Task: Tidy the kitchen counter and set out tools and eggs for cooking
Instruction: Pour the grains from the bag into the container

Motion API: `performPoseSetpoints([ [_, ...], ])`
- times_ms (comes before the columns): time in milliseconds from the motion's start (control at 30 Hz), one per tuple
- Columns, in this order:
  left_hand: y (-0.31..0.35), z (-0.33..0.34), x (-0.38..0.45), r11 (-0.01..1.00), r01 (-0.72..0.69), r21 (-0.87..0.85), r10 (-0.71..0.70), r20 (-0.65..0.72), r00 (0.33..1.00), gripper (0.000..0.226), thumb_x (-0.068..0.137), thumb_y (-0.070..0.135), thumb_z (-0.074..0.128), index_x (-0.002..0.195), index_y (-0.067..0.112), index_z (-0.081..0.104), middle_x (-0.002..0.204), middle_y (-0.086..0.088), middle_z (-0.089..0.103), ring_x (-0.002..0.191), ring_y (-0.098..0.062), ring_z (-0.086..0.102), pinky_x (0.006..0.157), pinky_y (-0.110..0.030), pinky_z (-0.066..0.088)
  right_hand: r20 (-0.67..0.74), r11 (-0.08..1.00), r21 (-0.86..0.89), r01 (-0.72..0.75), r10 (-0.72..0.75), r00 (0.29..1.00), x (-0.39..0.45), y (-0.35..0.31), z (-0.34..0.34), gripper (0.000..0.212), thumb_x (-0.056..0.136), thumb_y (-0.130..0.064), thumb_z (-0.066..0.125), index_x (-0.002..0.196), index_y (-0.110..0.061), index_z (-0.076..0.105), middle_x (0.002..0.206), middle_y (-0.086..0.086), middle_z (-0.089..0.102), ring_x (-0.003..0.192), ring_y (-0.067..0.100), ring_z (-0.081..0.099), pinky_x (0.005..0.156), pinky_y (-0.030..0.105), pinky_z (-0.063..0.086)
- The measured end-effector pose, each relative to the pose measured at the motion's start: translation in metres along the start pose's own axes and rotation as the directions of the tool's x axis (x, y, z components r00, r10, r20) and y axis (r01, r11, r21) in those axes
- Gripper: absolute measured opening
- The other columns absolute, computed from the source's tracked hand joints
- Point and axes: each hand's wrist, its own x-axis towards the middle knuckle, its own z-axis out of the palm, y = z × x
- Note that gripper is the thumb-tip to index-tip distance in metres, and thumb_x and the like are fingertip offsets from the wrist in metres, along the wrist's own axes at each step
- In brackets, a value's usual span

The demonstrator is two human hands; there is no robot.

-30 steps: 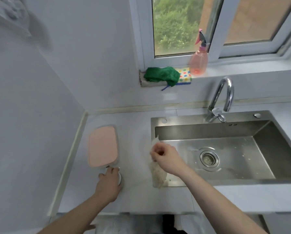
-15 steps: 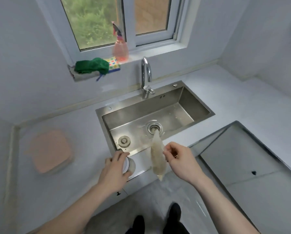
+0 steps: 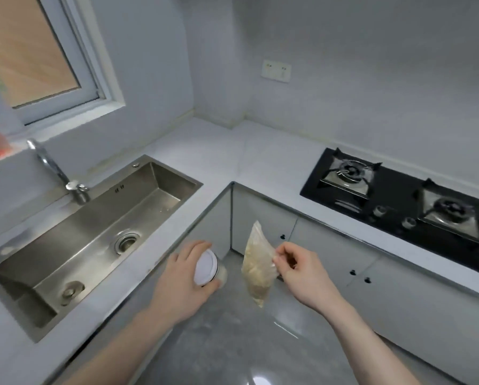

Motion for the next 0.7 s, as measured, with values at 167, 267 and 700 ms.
performPoseSetpoints([
  [167,0.114,0.063,0.033,0.983,-0.16,-0.086,0.163,0.021,0.986,0.077,0.067,0.062,0.066,0.139,0.045,0.042,0.154,0.033,0.026,0.126,-0.013,0.048,0.097,-0.032,0.046,-0.129,0.997,0.044,-0.064,0.069,0.989,-0.027,0.076,-0.098,0.021,0.098,-0.026,0.06,0.078,-0.023,0.06,0.073,0.003,0.063,0.068,0.016,0.057,0.068,0.028,0.046],
  [267,0.183,0.099,0.045,0.96,-0.225,-0.167,0.232,0.025,0.972,0.078,0.065,0.064,0.064,0.138,0.044,0.045,0.153,0.031,0.029,0.129,-0.01,0.048,0.099,-0.03,0.045,-0.218,0.991,0.064,-0.115,0.127,0.968,-0.05,0.117,-0.155,0.021,0.097,-0.023,0.06,0.077,-0.021,0.06,0.071,0.006,0.061,0.071,0.023,0.058,0.069,0.033,0.047],
  [700,0.418,0.231,0.115,0.805,-0.503,-0.313,0.575,0.206,0.792,0.079,0.066,0.038,0.087,0.136,0.038,0.051,0.147,0.029,0.037,0.132,0.007,0.041,0.104,-0.02,0.036,-0.571,0.933,0.22,-0.283,0.359,0.738,-0.147,0.263,-0.332,0.019,0.095,-0.017,0.063,0.076,-0.019,0.063,0.065,0.004,0.054,0.06,0.01,0.045,0.058,0.017,0.039],
])
